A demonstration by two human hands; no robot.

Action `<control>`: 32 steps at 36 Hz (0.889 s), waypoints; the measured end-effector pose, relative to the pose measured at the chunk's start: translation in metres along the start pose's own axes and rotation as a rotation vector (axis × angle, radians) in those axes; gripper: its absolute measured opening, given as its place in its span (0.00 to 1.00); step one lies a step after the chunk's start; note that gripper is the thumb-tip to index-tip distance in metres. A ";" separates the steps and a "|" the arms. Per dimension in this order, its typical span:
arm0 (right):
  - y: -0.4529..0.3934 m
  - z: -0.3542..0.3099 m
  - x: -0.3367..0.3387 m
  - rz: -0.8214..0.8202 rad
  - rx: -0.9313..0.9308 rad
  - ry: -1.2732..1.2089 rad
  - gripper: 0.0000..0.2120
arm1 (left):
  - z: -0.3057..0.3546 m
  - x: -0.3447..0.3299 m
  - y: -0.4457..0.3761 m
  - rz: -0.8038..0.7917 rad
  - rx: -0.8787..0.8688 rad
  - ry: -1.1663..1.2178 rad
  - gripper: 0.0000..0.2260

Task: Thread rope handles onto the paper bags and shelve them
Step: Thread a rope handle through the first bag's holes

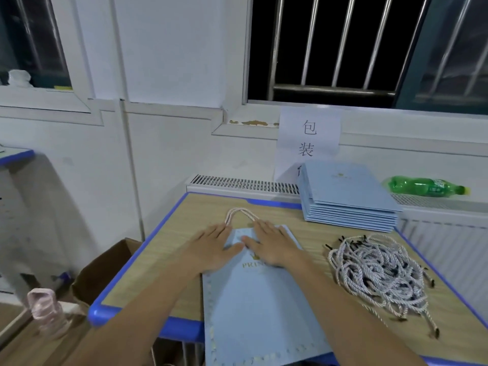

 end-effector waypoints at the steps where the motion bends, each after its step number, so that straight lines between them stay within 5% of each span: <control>1: 0.002 -0.002 0.000 0.000 -0.003 -0.003 0.34 | 0.000 0.000 0.000 -0.005 -0.002 0.003 0.31; 6: 0.006 -0.003 0.003 0.113 0.030 -0.096 0.32 | 0.000 -0.005 0.006 0.077 -0.020 -0.024 0.34; 10: 0.024 0.001 0.025 0.274 0.077 -0.449 0.24 | -0.001 0.000 0.008 0.088 -0.040 -0.021 0.43; 13: 0.045 0.019 0.044 0.359 -0.003 -0.398 0.23 | -0.011 0.019 0.017 0.172 0.005 -0.026 0.54; 15: 0.061 0.032 0.050 0.361 -0.076 -0.210 0.22 | -0.021 0.040 0.025 0.319 0.076 -0.066 0.48; 18: 0.089 0.047 0.056 0.291 -0.156 0.012 0.18 | -0.021 0.081 0.059 0.626 0.088 -0.128 0.21; 20: 0.107 0.053 0.054 0.204 -0.174 0.028 0.21 | -0.034 0.077 0.074 0.461 0.191 -0.194 0.19; 22: 0.119 0.050 0.049 0.123 -0.174 -0.016 0.25 | -0.044 0.045 0.076 0.126 0.207 -0.217 0.24; 24: 0.120 0.042 0.045 0.100 -0.166 -0.096 0.27 | -0.042 0.029 0.081 -0.040 0.181 -0.054 0.26; 27: 0.113 0.031 0.045 0.100 -0.150 -0.175 0.30 | -0.042 0.018 0.074 -0.121 0.171 0.133 0.25; 32: 0.104 0.033 0.058 0.207 -0.168 -0.566 0.17 | -0.036 0.034 0.064 -0.177 0.132 0.516 0.08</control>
Point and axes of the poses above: each hand's wrist, its own y-axis away from the middle knuckle, its own x-axis out of the back of the hand, z = x × y, the point moved 10 cm from there along -y, towards the middle knuckle, and after that the axes turned 8 degrees about x, right-handed, at the moved point
